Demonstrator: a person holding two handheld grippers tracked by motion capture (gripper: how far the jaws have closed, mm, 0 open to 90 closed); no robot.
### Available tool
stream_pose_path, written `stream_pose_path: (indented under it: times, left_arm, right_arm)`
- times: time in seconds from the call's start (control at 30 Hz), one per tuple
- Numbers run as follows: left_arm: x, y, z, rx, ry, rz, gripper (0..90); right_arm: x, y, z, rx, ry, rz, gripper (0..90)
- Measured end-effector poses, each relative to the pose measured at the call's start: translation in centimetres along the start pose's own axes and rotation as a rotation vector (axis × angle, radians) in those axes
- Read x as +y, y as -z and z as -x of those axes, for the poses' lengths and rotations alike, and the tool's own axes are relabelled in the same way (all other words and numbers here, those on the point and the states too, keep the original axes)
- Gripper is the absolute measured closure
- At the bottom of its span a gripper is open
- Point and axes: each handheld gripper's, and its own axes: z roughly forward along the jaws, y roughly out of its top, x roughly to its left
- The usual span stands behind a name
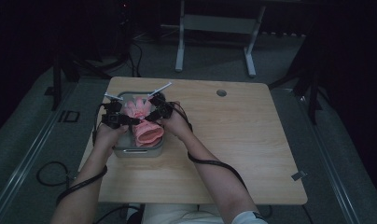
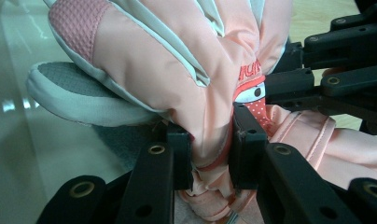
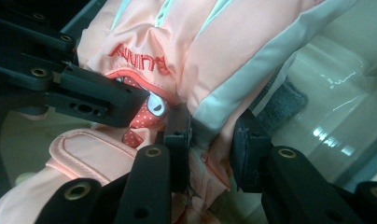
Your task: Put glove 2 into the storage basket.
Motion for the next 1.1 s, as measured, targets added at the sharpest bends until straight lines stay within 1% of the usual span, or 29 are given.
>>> stream_pose_path:
  times: [0.1, 0.17, 0.2, 0.3, 0.37, 0.43, 0.5, 0.53, 0.57, 0.6, 0.63, 0.67, 0.7, 0.73, 0.8, 0.87, 0.93, 1.0, 1.03, 1.1]
  left_arm:
    - [0.0, -0.3, 0.2, 0.033, -0.014, -0.020, 71.7]
    - [0.0, -0.3, 0.2, 0.033, -0.013, -0.030, 71.6]
    - [0.0, -0.3, 0.2, 0.041, -0.019, -0.035, 71.0]
    - [0.1, -0.5, 0.7, 0.086, -0.047, -0.040, 69.0]
    - [0.1, -0.7, 0.7, 0.107, -0.052, -0.036, 64.9]
    - [0.0, -0.8, 0.7, 0.135, -0.055, -0.021, 59.0]
    - [0.0, -0.8, 0.8, 0.183, -0.076, -0.011, 51.0]
    - [0.1, -0.9, 0.9, 0.211, -0.084, -0.006, 47.4]
    - [0.1, -0.9, 1.0, 0.220, -0.089, -0.004, 43.8]
    - [0.2, -0.9, 1.0, 0.222, -0.089, -0.007, 43.4]
    - [0.2, -0.9, 1.0, 0.232, -0.089, -0.006, 42.2]
    - [0.2, -1.0, 1.0, 0.250, -0.095, -0.004, 38.7]
    - [0.3, -1.0, 1.1, 0.257, -0.099, -0.001, 36.3]
    - [0.3, -1.0, 1.1, 0.267, -0.099, 0.003, 35.6]
    - [0.3, -0.9, 1.4, 0.320, -0.122, 0.014, 29.3]
    - [0.2, -0.9, 1.6, 0.354, -0.154, 0.018, 27.8]
    - [0.2, -1.0, 1.7, 0.367, -0.161, 0.016, 27.8]
    - [0.3, -1.1, 1.6, 0.382, -0.165, 0.019, 26.5]
    - [0.3, -1.0, 1.6, 0.378, -0.159, 0.018, 26.4]
    - [0.3, -0.9, 1.4, 0.369, -0.148, 0.027, 26.5]
  right_arm:
    - [0.1, -0.5, 0.0, -0.009, 0.007, -0.020, 70.4]
    - [0.2, -0.6, 0.0, -0.006, 0.002, -0.028, 70.2]
    - [0.2, -0.6, 0.0, -0.004, 0.002, -0.032, 69.9]
    - [0.1, -0.6, 0.1, -0.011, 0.003, -0.034, 69.1]
    - [0.1, -0.8, 0.3, -0.012, -0.004, -0.032, 67.9]
    - [0.0, -0.8, 0.3, -0.025, 0.005, -0.025, 66.1]
    - [0.1, -0.8, 0.4, -0.040, 0.021, -0.015, 64.0]
    - [0.1, -0.9, 0.5, -0.041, 0.021, -0.014, 63.0]
    - [0.1, -1.0, 0.6, -0.043, 0.020, -0.010, 61.5]
    - [0.1, -1.0, 0.7, -0.043, 0.019, -0.006, 60.1]
    - [0.1, -1.0, 0.8, -0.043, 0.013, -0.007, 58.8]
    - [0.1, -1.0, 0.9, -0.042, 0.015, -0.003, 57.2]
    - [0.1, -1.0, 1.0, -0.044, 0.014, 0.000, 56.5]
    - [0.1, -1.0, 1.0, -0.043, 0.013, 0.001, 56.6]
    - [0.1, -0.9, 0.9, -0.044, 0.013, 0.008, 55.6]
    - [0.2, -0.8, 0.9, -0.050, 0.028, 0.010, 54.3]
    - [0.2, -0.8, 0.8, -0.084, 0.046, 0.010, 53.4]
    - [0.3, -0.9, 0.6, -0.100, 0.050, 0.013, 53.3]
    - [0.3, -0.9, 0.6, -0.098, 0.038, 0.016, 53.4]
    - [0.3, -0.9, 0.8, -0.071, 0.017, 0.028, 54.5]
